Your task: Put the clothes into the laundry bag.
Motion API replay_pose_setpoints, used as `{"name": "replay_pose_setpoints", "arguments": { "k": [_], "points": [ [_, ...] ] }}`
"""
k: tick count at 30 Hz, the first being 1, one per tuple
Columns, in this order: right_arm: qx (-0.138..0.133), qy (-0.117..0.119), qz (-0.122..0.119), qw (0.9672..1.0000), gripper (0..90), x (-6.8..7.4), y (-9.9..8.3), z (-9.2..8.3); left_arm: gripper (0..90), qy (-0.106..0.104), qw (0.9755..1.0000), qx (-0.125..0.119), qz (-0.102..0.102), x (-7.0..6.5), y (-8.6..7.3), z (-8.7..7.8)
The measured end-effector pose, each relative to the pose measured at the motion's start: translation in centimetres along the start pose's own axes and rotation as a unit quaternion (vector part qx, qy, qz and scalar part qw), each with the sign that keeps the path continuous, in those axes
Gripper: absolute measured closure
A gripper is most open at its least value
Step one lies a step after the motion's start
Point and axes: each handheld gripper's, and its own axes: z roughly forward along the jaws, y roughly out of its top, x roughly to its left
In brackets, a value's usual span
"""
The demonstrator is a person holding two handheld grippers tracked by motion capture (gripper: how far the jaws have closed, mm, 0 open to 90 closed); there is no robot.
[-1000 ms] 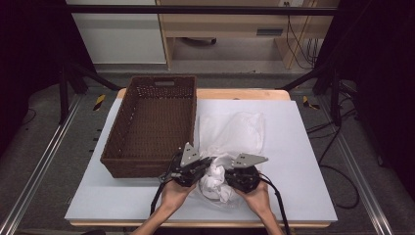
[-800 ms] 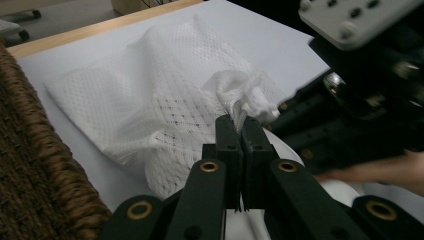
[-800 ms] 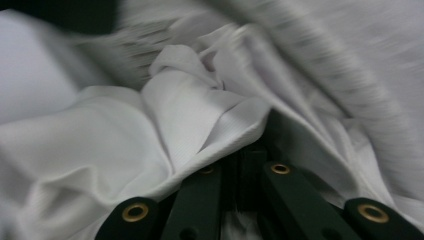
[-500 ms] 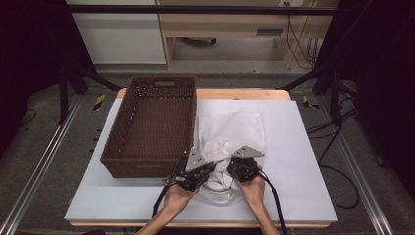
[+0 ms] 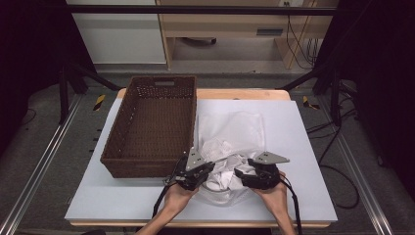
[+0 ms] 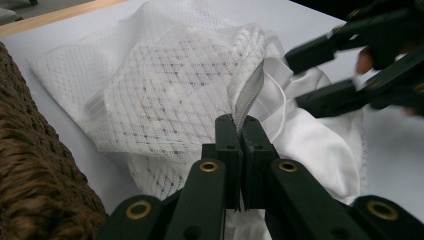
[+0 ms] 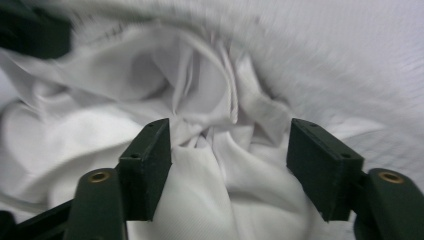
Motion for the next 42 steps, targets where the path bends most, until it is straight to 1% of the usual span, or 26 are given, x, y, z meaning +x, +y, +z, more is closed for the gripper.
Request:
{"name": "replay_pose_setpoints", "arguments": {
  "k": [2,3,4,6,8,10,12,14,15,17,19,20,22,24,25,26,28,29,31,32,34,36,37,39,40,42],
  "points": [
    [0.008,-0.009,-0.012,0.9999,48.0,0.1,-0.3,0.9,87.4,0.001,1.0000,0.002,0.000,0.0,0.0,0.1],
    [0.009,-0.014,-0.011,0.9998,56.4,0.3,-0.2,1.0,87.5,0.001,1.0000,0.003,0.000,0.0,0.0,0.1],
    [0.006,-0.008,-0.014,0.9999,73.1,0.3,-0.1,0.8,87.4,0.001,1.0000,0.004,-0.001,0.0,0.0,0.1],
    [-0.015,0.013,-0.014,0.9997,83.5,0.5,0.1,0.4,87.4,0.003,1.0000,0.003,-0.004,0.1,0.0,0.2],
    [-0.025,0.027,-0.041,0.9985,84.9,1.2,0.4,0.1,87.5,0.004,1.0000,0.002,-0.004,0.0,0.1,0.1],
    [-0.022,0.044,-0.061,0.9969,85.2,2.2,0.8,0.2,87.5,0.003,1.0000,-0.001,-0.005,0.0,0.3,0.0],
    [-0.016,0.054,-0.077,0.9954,85.1,3.3,1.1,0.5,87.6,-0.001,1.0000,-0.006,-0.003,-0.2,0.6,-0.2],
    [-0.005,0.046,-0.091,0.9948,85.0,4.1,1.6,1.2,87.6,-0.008,0.9999,-0.010,0.005,-0.5,0.7,-0.3],
    [0.001,0.044,-0.090,0.9950,85.0,4.2,1.8,1.7,87.7,-0.007,0.9999,-0.010,0.010,-0.6,0.8,-0.4],
    [0.010,0.029,-0.075,0.9967,85.1,4.0,2.3,2.5,87.7,-0.011,0.9998,-0.011,0.014,-0.8,0.8,-0.5],
    [0.005,0.005,-0.050,0.9987,85.4,3.2,2.5,3.3,87.7,-0.017,0.9997,-0.010,0.017,-0.9,0.8,-0.7],
    [0.003,-0.012,-0.037,0.9992,85.7,2.8,2.6,3.6,87.7,-0.019,0.9996,-0.011,0.016,-1.0,0.8,-0.8],
    [-0.002,-0.058,-0.013,0.9982,86.2,1.7,2.6,4.1,87.8,-0.022,0.9995,-0.006,0.020,-1.1,0.7,-0.9],
    [-0.022,-0.095,0.015,0.9951,86.4,0.7,2.5,4.2,87.7,-0.023,0.9995,0.000,0.020,-1.1,0.5,-0.7],
    [-0.030,-0.105,0.026,0.9936,86.4,0.3,2.3,4.2,87.7,-0.023,0.9995,0.006,0.021,-1.1,0.4,-0.5],
    [-0.035,-0.115,0.029,0.9924,86.3,0.1,2.2,4.3,87.6,-0.022,0.9995,0.010,0.021,-1.1,0.3,-0.2],
    [-0.033,-0.113,0.033,0.9924,84.0,0.1,2.2,4.3,87.7,-0.020,0.9995,0.016,0.016,-0.9,-0.1,0.3],
    [-0.034,-0.099,0.024,0.9942,79.0,0.2,2.2,4.1,87.6,-0.019,0.9995,0.019,0.016,-0.8,-0.2,0.5],
    [-0.029,-0.073,0.009,0.9969,62.8,0.2,2.3,3.5,87.6,-0.016,0.9996,0.021,0.009,-0.6,-0.4,0.8],
    [-0.029,-0.055,0.003,0.9981,57.1,0.3,2.3,2.8,87.6,-0.015,0.9996,0.022,0.005,-0.5,-0.5,0.9],
    [-0.035,-0.041,-0.014,0.9984,47.3,0.6,2.0,1.4,87.6,-0.012,0.9997,0.022,0.000,-0.3,-0.6,1.1],
    [-0.044,-0.024,-0.021,0.9985,40.7,0.8,1.6,-0.2,87.6,-0.012,0.9997,0.019,-0.003,-0.2,-0.6,1.2],
    [-0.049,-0.020,-0.020,0.9984,38.9,0.8,1.3,-0.8,87.6,-0.010,0.9998,0.017,-0.001,-0.3,-0.6,1.2],
    [-0.043,-0.024,-0.017,0.9987,35.6,0.5,0.6,-1.6,87.6,-0.010,0.9998,0.016,-0.001,-0.3,-0.6,1.3],
    [-0.033,-0.024,-0.011,0.9991,35.4,0.4,0.1,-1.7,87.6,-0.009,0.9998,0.015,0.000,-0.3,-0.6,1.3],
    [-0.012,-0.028,-0.008,0.9995,38.1,0.0,-0.7,-1.0,87.6,-0.009,0.9998,0.016,0.001,-0.3,-0.6,1.3]
  ]
}}
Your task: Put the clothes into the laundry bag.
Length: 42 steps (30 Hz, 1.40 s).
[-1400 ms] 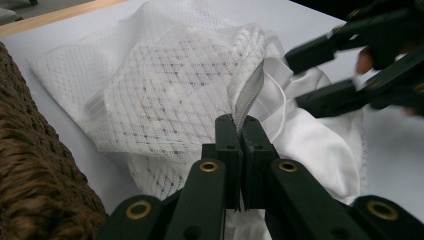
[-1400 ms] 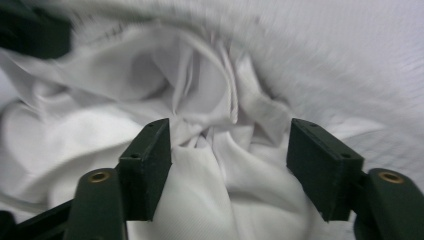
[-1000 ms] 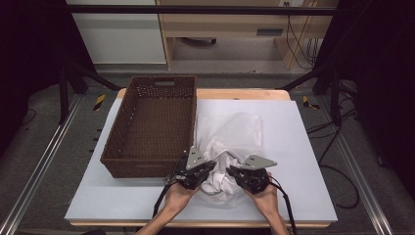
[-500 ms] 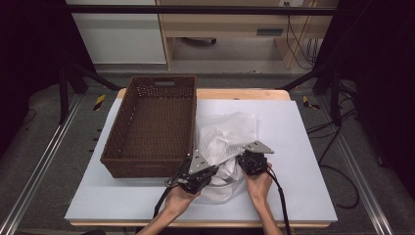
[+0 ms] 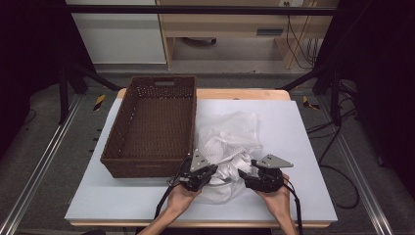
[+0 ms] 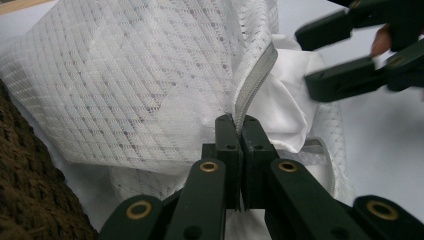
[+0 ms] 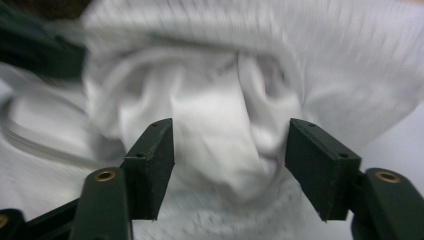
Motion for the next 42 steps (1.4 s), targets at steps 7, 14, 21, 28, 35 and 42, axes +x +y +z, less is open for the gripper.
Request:
{"name": "replay_pose_setpoints", "arguments": {
  "k": [7,14,21,28,35,42],
  "points": [
    [-0.005,0.024,-0.019,0.9995,78.6,0.5,0.3,1.0,87.5,-0.003,1.0000,-0.004,0.002,0.0,0.2,-0.3],
    [-0.017,0.057,-0.041,0.9974,79.1,3.3,2.3,3.3,87.8,-0.012,0.9997,-0.018,0.013,-0.4,1.2,-1.5],
    [-0.013,-0.041,0.014,0.9990,81.2,1.4,2.7,7.0,87.9,-0.027,0.9994,-0.008,0.022,-0.6,1.0,-1.9],
    [-0.020,-0.092,0.042,0.9947,76.8,-0.7,2.5,6.3,87.8,-0.025,0.9996,0.005,0.012,-0.1,0.4,-1.1],
    [-0.030,0.000,-0.001,0.9995,43.8,0.8,1.9,2.1,87.8,-0.007,1.0000,0.002,0.001,0.4,0.4,-0.7],
    [-0.023,0.066,-0.016,0.9975,37.2,3.1,1.4,2.4,87.8,-0.009,1.0000,-0.001,-0.001,0.3,0.4,-0.7]
  ]
}}
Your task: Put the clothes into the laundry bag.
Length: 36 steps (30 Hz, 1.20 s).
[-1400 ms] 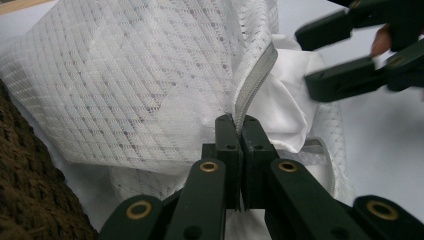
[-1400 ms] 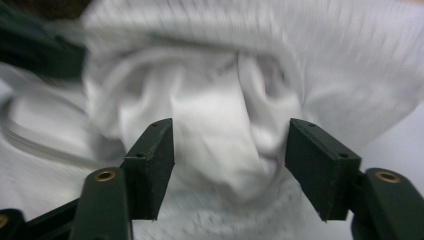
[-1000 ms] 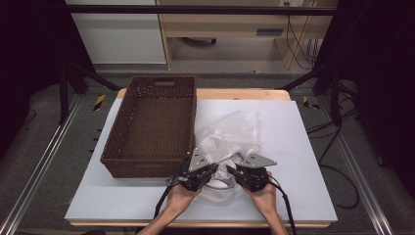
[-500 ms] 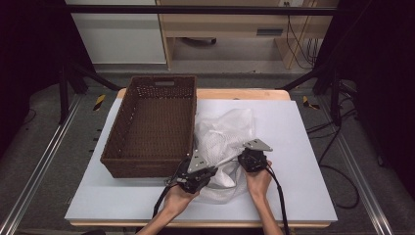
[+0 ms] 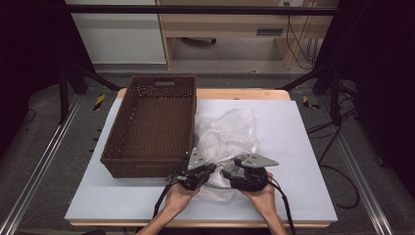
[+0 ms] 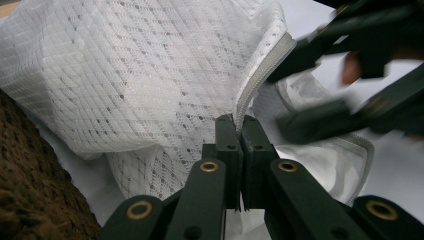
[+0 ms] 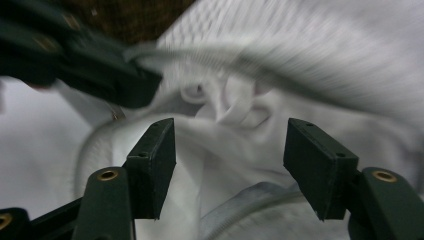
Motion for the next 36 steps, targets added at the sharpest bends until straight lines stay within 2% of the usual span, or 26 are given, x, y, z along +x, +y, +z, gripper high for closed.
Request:
{"name": "replay_pose_setpoints", "arguments": {
  "k": [2,3,4,5,7,8,9,13,14,16,17,18,21,23,25,27,30,32,34,35,36],
  "points": [
    [0.029,-0.003,-0.003,0.9996,38.1,0.4,-0.4,1.7,87.7,0.001,1.0000,-0.002,0.002,-0.1,0.0,-0.2],
    [0.052,-0.015,-0.009,0.9985,42.5,0.5,-0.7,2.9,87.7,0.000,1.0000,-0.003,0.002,-0.1,0.1,-0.2],
    [0.070,-0.026,-0.014,0.9971,50.5,0.6,-0.9,3.7,87.8,-0.001,1.0000,-0.004,0.002,-0.1,0.1,-0.3],
    [0.066,-0.035,-0.016,0.9970,57.6,0.6,-1.1,4.1,87.7,-0.001,1.0000,-0.004,0.002,-0.1,0.1,-0.4],
    [0.071,-0.055,-0.009,0.9959,79.9,0.2,-0.7,4.1,87.8,-0.002,1.0000,-0.005,0.002,-0.1,0.1,-0.4],
    [0.069,-0.053,0.002,0.9962,83.0,-0.1,-0.7,4.2,87.7,-0.002,1.0000,-0.005,0.002,-0.1,0.1,-0.4],
    [0.066,-0.053,0.010,0.9964,84.7,-0.3,-0.6,4.3,87.8,-0.003,1.0000,-0.006,0.001,-0.1,0.2,-0.5],
    [0.028,-0.096,0.018,0.9948,85.6,-1.0,0.3,4.6,87.7,-0.008,0.9999,-0.010,0.000,-0.1,0.3,-0.7],
    [0.017,-0.112,0.021,0.9933,85.5,-1.4,0.5,4.6,87.7,-0.007,0.9999,-0.010,0.001,-0.1,0.3,-0.8],
    [0.013,-0.158,0.029,0.9869,85.3,-2.2,0.7,4.9,87.7,-0.008,0.9999,-0.007,0.000,-0.1,0.3,-0.7],
    [0.020,-0.172,0.032,0.9843,85.1,-2.7,0.6,5.0,87.7,-0.008,1.0000,-0.003,-0.001,-0.1,0.3,-0.6],
    [0.029,-0.174,0.040,0.9835,84.4,-3.1,0.4,5.2,87.7,-0.008,1.0000,0.000,0.000,0.0,0.2,-0.5],
    [0.033,-0.147,0.044,0.9876,74.5,-3.2,0.3,4.5,87.6,-0.006,1.0000,0.008,0.000,0.0,-0.2,0.0],
    [0.024,-0.121,0.036,0.9917,64.7,-2.8,0.4,3.2,87.7,-0.003,0.9999,0.011,-0.002,0.1,-0.3,0.3],
    [0.016,-0.087,0.039,0.9953,58.7,-2.4,0.4,1.7,87.7,-0.002,0.9999,0.010,-0.003,0.1,-0.3,0.4],
    [0.008,-0.066,0.025,0.9975,55.3,-2.0,0.3,0.2,87.6,-0.001,1.0000,0.009,-0.004,0.2,-0.3,0.4],
    [-0.009,-0.033,0.024,0.9991,48.7,-1.3,0.1,-1.7,87.6,0.000,1.0000,0.007,-0.005,0.2,-0.3,0.4],
    [0.000,-0.015,0.021,0.9997,46.5,-0.8,0.0,-1.8,87.7,0.000,1.0000,0.007,-0.005,0.2,-0.3,0.4],
    [0.019,-0.004,0.008,0.9998,46.4,-0.2,-0.4,-0.8,87.7,-0.001,1.0000,0.007,-0.003,0.1,-0.3,0.3],
    [0.035,-0.008,0.001,0.9994,47.9,0.1,-0.6,-0.1,87.6,-0.001,1.0000,0.007,-0.003,0.1,-0.3,0.3],
    [0.047,-0.014,-0.003,0.9988,54.4,0.3,-0.8,0.7,87.6,-0.002,1.0000,0.007,-0.002,0.1,-0.2,0.3]
  ]
}}
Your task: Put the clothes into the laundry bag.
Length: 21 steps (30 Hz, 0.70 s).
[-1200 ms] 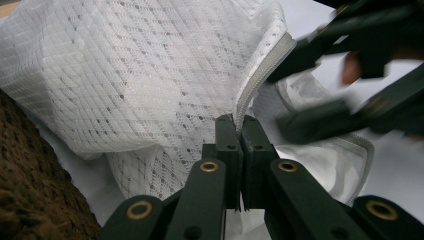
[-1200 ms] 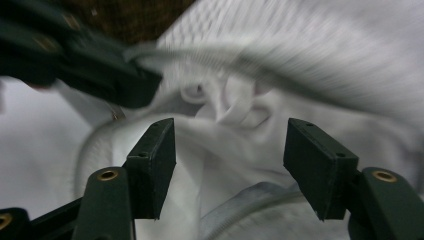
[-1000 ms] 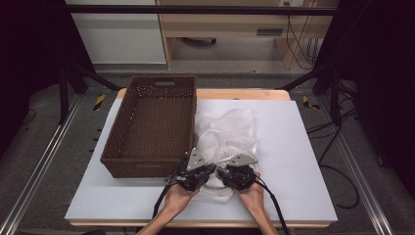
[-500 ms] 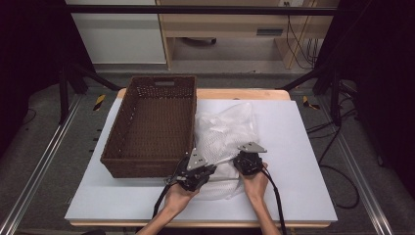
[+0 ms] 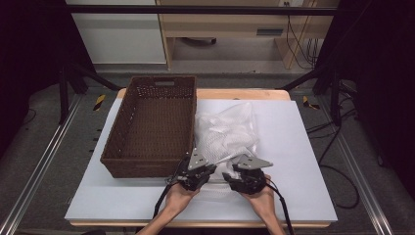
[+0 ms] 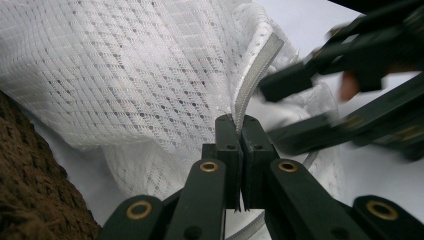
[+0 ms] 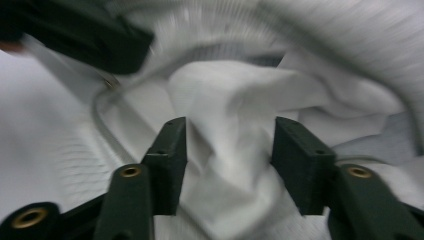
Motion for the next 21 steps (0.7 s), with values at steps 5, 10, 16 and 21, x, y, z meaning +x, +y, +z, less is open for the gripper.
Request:
{"name": "replay_pose_setpoints", "arguments": {
  "k": [5,10,16,21],
  "points": [
    [0.030,-0.016,0.005,0.9994,85.0,-0.1,0.7,3.3,87.6,-0.002,1.0000,-0.001,-0.001,0.0,0.1,-0.2],
    [-0.020,-0.119,0.035,0.9921,85.8,-1.6,2.2,4.8,87.6,-0.004,1.0000,-0.005,0.000,0.0,0.1,-0.5],
    [-0.018,-0.093,0.048,0.9943,62.7,-2.6,1.9,4.0,87.6,-0.002,1.0000,0.003,-0.003,0.2,-0.1,-0.2],
    [-0.024,-0.053,0.030,0.9978,44.8,-1.9,1.5,1.1,87.6,-0.001,1.0000,0.004,-0.005,0.3,-0.2,0.0]
  ]
}}
